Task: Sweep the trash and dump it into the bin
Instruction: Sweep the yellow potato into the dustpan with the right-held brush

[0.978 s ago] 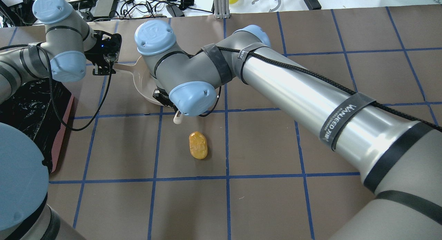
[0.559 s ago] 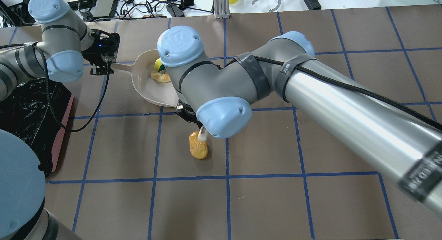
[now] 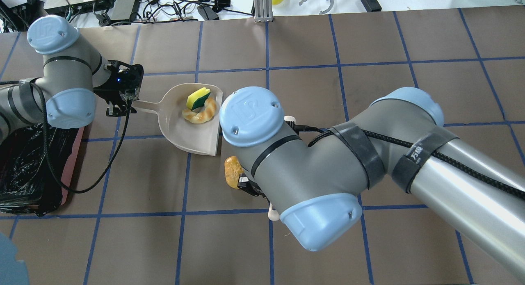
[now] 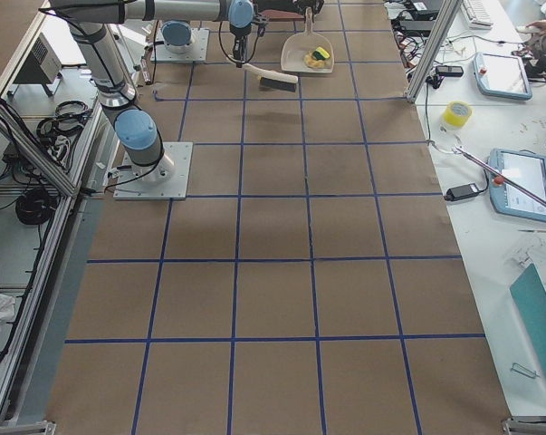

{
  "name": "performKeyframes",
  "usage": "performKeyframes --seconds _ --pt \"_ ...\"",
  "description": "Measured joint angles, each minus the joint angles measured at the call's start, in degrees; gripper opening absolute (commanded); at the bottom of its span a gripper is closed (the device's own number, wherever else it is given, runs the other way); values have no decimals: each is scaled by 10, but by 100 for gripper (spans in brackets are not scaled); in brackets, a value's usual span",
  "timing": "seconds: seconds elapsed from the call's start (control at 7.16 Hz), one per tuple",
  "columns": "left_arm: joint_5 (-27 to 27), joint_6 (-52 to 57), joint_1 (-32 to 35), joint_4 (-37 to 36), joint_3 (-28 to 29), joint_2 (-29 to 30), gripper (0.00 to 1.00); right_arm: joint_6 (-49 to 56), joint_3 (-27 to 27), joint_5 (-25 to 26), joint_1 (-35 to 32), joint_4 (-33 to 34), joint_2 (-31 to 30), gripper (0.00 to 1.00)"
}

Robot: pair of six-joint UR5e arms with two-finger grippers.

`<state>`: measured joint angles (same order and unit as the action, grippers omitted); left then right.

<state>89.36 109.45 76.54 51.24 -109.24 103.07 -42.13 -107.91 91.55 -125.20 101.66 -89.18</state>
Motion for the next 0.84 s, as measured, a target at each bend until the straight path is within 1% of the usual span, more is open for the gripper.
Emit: performKeyframes --seconds 0.14,0.42,0.7,0.84 --pt "9 1 0 5 -35 -34 0 -2 -6 -3 -28 0 -2 0" --pt "26 7 -1 13 -76 -74 0 -18 -12 -21 -54 18 2 0" --pt "31 13 0 12 -106 -100 0 -21 -33 -38 -60 68 12 0" --pt "32 14 1 12 -112 -106 0 -21 -39 -40 -61 94 25 0"
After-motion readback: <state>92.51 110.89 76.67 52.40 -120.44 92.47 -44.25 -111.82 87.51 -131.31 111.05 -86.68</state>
